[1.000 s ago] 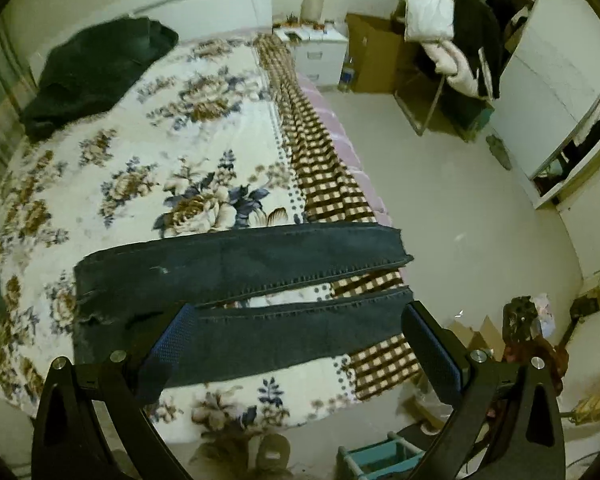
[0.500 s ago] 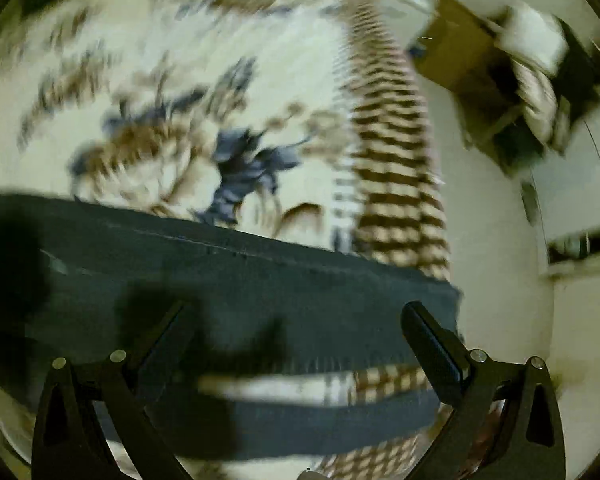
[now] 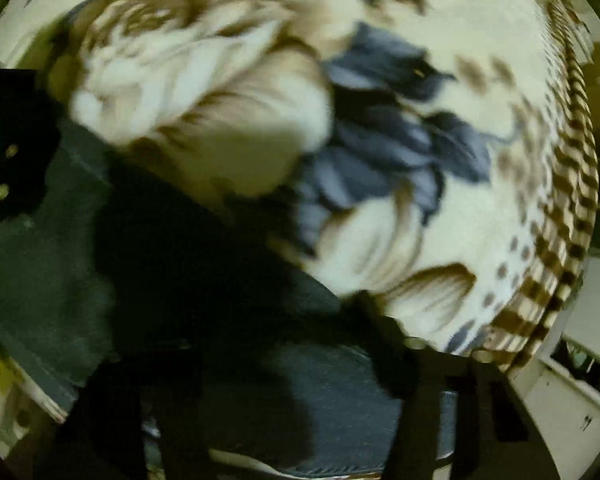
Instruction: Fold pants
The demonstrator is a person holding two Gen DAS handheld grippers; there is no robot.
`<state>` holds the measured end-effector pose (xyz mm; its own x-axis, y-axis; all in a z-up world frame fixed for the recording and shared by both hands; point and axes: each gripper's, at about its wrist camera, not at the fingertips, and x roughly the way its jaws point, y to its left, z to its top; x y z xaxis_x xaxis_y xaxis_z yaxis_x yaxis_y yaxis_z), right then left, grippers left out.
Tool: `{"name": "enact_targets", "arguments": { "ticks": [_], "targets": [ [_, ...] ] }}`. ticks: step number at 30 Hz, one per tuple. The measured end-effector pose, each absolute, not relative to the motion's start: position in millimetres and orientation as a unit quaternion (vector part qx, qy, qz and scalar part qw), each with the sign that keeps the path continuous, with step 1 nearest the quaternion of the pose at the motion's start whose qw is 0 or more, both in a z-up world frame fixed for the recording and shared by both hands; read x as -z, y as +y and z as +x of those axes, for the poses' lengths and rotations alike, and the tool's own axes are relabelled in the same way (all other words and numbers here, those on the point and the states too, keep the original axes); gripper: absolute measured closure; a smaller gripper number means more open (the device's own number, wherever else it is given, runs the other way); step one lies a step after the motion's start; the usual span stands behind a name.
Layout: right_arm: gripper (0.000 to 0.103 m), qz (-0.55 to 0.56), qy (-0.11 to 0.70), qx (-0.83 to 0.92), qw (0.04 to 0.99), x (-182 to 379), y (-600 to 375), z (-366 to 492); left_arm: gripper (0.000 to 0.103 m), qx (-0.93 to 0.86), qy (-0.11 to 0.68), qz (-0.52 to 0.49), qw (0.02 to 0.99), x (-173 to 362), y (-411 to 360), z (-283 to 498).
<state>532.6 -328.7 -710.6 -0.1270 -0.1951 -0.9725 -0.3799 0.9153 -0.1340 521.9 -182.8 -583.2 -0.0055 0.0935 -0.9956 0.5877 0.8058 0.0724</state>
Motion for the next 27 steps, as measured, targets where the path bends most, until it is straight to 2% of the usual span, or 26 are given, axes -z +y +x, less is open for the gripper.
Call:
{"name": "enact_targets", "arguments": {
  "ticks": [3, 6, 11, 17, 22, 27],
  "targets": [
    [0.081, -0.198, 0.739, -0.072, 0.64, 706, -322, 530, 0.098, 0.187, 0.668, 0.258, 0.672, 576, -188, 516],
    [0.087, -0.179, 0.73, -0.061, 0.657, 693, -326, 522, 0.099, 0.181, 0.654, 0.241, 0.694, 557, -186, 507],
    [0.09, -0.155, 0.689, -0.039, 0.707, 642, -327, 492, 0.1, 0.158, 0.622, 0.195, 0.742, 502, -178, 482],
    [0.09, -0.148, 0.64, -0.033, 0.753, 578, -313, 421, 0.1, 0.128, 0.611, 0.129, 0.771, 454, -142, 409],
    [0.091, -0.166, 0.614, -0.049, 0.77, 557, -293, 348, 0.1, 0.104, 0.638, 0.081, 0.759, 447, -121, 329],
    [0.092, -0.185, 0.625, -0.072, 0.755, 579, -279, 282, 0.102, 0.074, 0.675, 0.056, 0.732, 477, -114, 268]
  ]
}}
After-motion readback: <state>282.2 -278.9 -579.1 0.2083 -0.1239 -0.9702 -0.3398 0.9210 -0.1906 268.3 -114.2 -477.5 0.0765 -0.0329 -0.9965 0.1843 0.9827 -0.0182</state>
